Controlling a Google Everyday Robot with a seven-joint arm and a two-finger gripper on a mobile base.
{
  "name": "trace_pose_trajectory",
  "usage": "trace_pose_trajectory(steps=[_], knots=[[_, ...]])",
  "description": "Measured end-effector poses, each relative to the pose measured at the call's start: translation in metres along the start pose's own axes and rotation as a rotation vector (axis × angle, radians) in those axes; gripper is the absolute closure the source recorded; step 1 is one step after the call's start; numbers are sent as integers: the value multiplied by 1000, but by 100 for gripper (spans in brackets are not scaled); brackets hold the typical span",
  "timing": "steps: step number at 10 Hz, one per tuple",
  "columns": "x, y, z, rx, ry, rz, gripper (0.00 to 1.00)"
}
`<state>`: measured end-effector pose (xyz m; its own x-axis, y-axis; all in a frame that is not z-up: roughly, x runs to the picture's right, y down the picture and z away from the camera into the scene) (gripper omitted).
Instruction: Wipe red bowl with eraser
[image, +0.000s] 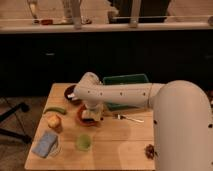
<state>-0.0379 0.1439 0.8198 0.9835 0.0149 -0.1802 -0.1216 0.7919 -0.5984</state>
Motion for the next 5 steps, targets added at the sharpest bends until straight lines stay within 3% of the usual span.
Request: trace_pose_trajectory(steps=[5], knots=[[6,-6,7,-11,24,5,100]])
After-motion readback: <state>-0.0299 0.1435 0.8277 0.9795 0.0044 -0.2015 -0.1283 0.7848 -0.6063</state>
